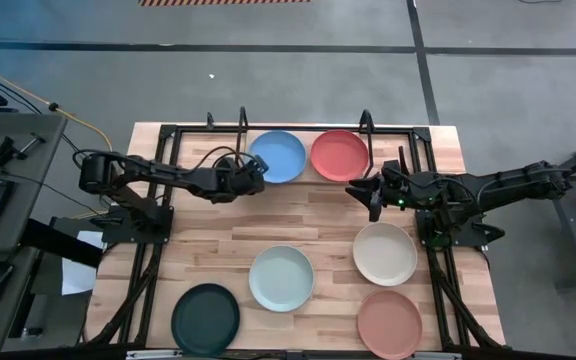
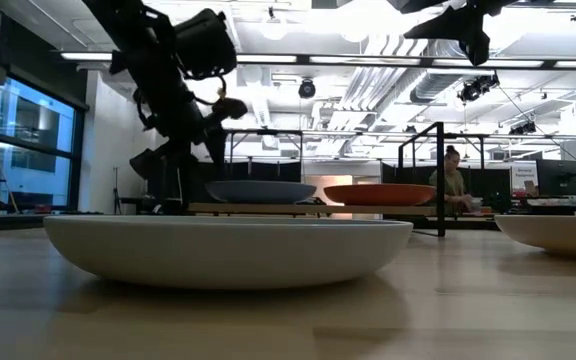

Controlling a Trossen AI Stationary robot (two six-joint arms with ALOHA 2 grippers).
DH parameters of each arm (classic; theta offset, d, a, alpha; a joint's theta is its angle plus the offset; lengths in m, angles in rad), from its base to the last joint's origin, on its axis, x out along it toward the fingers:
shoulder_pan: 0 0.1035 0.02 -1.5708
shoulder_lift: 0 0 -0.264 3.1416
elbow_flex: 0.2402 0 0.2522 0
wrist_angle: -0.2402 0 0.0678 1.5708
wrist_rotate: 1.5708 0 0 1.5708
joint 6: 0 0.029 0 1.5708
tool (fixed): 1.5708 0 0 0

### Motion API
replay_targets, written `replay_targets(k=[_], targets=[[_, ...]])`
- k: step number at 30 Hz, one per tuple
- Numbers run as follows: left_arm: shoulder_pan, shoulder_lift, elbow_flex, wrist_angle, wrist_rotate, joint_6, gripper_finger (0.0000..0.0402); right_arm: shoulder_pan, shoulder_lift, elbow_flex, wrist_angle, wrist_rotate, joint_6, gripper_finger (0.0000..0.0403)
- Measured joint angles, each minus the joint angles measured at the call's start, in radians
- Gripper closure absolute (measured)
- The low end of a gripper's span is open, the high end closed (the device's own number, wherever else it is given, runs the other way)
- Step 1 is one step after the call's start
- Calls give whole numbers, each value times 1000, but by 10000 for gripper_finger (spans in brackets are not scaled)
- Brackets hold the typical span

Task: Place and stack plates onto a shelf
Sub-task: Adjust the orange plate on the shelf

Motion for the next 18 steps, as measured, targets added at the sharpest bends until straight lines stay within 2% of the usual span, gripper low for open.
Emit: replay_targets(k=[3, 9, 14, 18], targets=[[-1, -39, -1, 47, 16, 103, 289, 0, 0, 0, 40, 4, -8, 265], [-10, -132, 0, 171, 96, 425, 289, 0, 0, 0, 130, 12, -71, 265], [-30, -203, -1, 245, 168, 569, 289, 0, 0, 0, 201, 13, -105, 265], [-20, -293, -1, 449, 333, 902, 289, 0, -2, 0, 322, 88, -117, 265]])
